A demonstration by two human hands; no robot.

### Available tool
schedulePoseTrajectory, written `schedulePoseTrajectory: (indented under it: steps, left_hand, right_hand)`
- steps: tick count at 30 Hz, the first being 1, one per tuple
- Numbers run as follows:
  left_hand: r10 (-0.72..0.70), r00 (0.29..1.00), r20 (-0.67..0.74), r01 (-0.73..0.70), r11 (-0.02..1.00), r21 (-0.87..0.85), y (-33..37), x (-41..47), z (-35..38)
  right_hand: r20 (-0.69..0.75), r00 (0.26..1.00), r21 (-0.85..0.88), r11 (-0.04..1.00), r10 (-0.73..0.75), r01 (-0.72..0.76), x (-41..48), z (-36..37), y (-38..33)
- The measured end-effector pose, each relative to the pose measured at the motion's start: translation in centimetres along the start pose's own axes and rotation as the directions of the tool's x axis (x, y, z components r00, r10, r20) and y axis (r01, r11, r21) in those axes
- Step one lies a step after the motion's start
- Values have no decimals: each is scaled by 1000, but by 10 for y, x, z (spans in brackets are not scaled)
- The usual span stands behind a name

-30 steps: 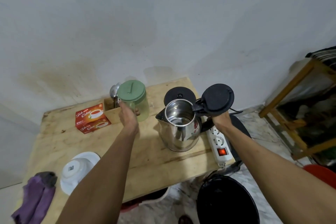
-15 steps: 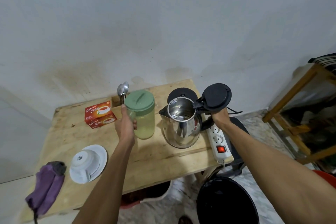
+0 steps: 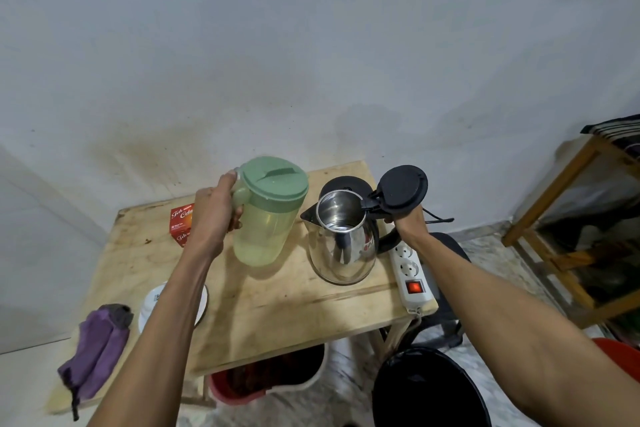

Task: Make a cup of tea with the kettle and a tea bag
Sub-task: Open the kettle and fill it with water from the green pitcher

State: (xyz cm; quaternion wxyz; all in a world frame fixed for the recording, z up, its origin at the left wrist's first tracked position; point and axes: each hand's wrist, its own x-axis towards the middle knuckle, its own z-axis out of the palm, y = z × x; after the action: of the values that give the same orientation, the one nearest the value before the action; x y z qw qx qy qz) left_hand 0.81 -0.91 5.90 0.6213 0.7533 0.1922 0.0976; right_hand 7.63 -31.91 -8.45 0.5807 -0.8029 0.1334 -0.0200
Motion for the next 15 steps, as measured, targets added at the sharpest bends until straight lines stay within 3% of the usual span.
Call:
schedulePoseTrajectory:
  steps: [10,15]
  left_hand:
    - [37,982,183,-73,978,193,32,-5,6]
    - [46,977,210,-113,941,320,41,-6,14]
  right_hand:
    - [4,1000,-11,1000,-4,4,4,1,5]
    - [-5,1000,-5,1000,-20,20,4,1,6]
